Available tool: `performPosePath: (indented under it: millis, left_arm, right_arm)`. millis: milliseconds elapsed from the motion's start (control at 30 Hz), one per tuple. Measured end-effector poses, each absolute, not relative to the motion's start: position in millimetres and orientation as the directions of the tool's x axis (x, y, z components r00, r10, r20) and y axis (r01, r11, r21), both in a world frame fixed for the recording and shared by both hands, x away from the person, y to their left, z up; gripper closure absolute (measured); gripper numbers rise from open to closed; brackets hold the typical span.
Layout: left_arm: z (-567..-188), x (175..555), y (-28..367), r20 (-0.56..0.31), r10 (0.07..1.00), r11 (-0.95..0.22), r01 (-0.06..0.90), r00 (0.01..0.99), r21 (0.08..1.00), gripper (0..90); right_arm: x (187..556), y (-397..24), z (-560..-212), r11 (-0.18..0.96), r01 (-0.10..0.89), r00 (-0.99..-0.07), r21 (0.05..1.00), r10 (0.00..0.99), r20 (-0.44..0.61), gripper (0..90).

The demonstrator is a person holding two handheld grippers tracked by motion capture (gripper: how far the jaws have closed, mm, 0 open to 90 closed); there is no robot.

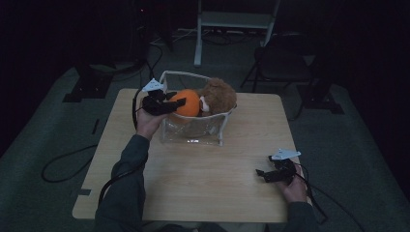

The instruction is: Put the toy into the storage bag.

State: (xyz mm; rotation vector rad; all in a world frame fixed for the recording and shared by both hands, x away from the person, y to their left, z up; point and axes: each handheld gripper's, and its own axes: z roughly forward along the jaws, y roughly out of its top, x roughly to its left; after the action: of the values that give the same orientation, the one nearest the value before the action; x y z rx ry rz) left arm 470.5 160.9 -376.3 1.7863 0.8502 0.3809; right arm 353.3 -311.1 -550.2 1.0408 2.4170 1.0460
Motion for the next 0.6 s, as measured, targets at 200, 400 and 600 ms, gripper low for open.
performPosePath:
  millis: [200, 400, 600]
  left_arm:
    - [-375.7, 470.9, 159.3, -0.136, 0.696, -0.2, 0.372, 0.705, 0.906, 40.7]
    - [-375.4, 470.8, 161.2, -0.159, 0.675, -0.184, 0.373, 0.72, 0.909, 40.7]
    - [-374.6, 469.3, 163.2, -0.146, 0.686, -0.187, 0.367, 0.713, 0.911, 41.7]
  right_arm:
    - [353.3, -311.1, -550.2, 0.47, 0.5, -0.689, 0.728, 0.725, 0.005, 12.5]
    - [353.3, -311.1, -550.2, 0.47, 0.499, -0.689, 0.728, 0.725, 0.004, 12.5]
    - [353.0, -311.0, -550.2, 0.469, 0.501, -0.687, 0.727, 0.726, 0.005, 12.5]
